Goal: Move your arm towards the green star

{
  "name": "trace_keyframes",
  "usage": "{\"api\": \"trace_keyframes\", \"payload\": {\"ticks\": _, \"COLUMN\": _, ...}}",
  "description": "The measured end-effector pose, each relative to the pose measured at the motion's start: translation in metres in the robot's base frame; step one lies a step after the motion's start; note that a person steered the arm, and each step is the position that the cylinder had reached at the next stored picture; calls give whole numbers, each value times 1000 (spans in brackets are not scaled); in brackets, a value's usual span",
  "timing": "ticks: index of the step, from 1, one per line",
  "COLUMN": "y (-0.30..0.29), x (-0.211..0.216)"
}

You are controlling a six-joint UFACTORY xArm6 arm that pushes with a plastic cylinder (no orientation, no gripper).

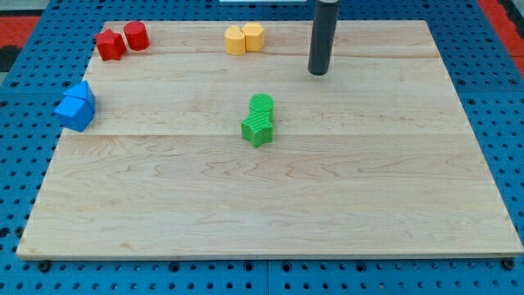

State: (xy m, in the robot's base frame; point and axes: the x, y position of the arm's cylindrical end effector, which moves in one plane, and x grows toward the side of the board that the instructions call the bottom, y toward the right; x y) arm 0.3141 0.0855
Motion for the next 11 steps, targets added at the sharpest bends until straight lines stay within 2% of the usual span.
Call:
{"api": "trace_keyframes", "payload": {"ticks": 3, "y": 0, "x": 1}}
{"api": "trace_keyframes", "payload": {"ticks": 4, "y": 17, "x": 2}}
{"api": "trace_keyframes", "payload": {"ticks": 7, "y": 43, "x": 174}}
{"api": "trace_keyframes", "payload": {"ticks": 8, "y": 22, "x": 196}}
{"api": "trace_keyframes", "payload": {"ticks": 9, "y": -50, "x": 201}}
{"api": "trace_keyframes", "payload": {"ticks": 11, "y": -248, "x": 180}}
